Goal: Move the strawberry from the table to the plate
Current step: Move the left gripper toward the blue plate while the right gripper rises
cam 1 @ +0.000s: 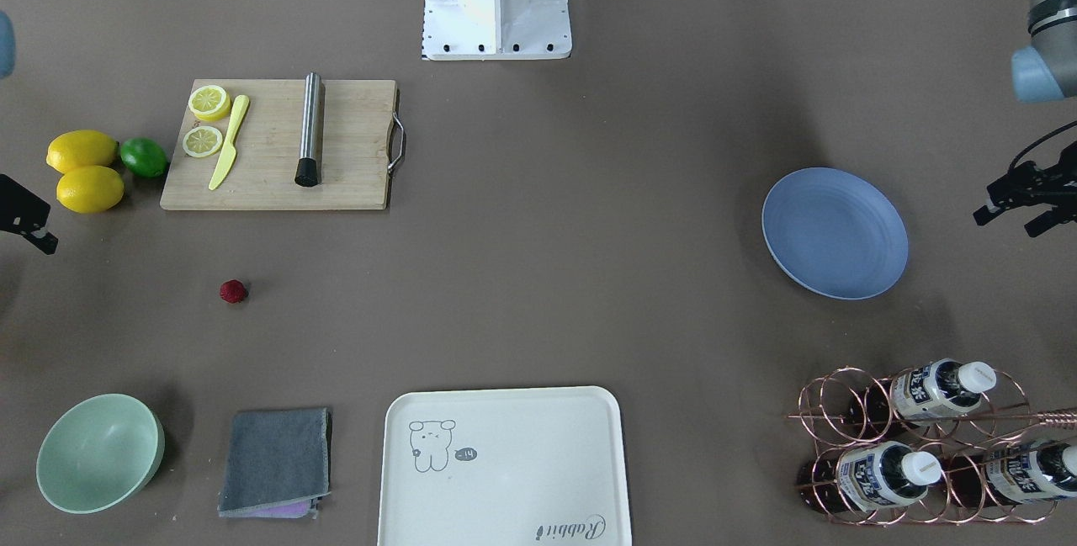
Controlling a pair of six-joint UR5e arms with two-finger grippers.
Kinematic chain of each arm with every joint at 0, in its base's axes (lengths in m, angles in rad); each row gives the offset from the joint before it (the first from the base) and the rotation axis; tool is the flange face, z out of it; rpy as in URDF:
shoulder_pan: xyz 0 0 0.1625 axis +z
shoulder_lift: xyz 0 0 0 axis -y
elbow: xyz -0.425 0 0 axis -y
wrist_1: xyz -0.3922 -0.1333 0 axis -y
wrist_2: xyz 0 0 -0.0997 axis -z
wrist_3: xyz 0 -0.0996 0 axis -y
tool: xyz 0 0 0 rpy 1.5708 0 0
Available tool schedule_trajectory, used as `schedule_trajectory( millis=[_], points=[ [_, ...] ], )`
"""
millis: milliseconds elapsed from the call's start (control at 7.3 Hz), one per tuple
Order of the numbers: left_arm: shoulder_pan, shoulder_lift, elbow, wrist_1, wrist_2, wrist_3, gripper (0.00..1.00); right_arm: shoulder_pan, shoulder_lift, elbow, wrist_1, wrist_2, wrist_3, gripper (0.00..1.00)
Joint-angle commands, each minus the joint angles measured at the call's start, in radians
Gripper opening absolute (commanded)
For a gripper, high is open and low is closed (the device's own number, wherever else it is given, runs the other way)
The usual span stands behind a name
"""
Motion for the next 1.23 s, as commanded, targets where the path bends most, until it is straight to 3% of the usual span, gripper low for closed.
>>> schedule_trajectory(
  millis=[0, 548, 959, 1096],
  points=[
    [0.143, -0.004, 0.043, -0.191, 0.112, -0.213, 0.93, -0.089, 0.024, 0.041, 0.000, -0.073, 0.142, 0.99],
    [0.149, -0.012, 0.056, -0.198, 0.114, -0.234, 0.86, -0.102, 0.027, 0.044, -0.002, -0.081, 0.147, 0.98],
    [0.201, -0.014, 0.059, -0.216, 0.116, -0.234, 0.70, -0.102, 0.027, 0.041, -0.005, -0.083, 0.146, 0.97],
    [0.204, -0.018, 0.076, -0.223, 0.117, -0.234, 0.69, -0.102, 0.025, 0.041, -0.005, -0.084, 0.146, 0.97]
  ],
)
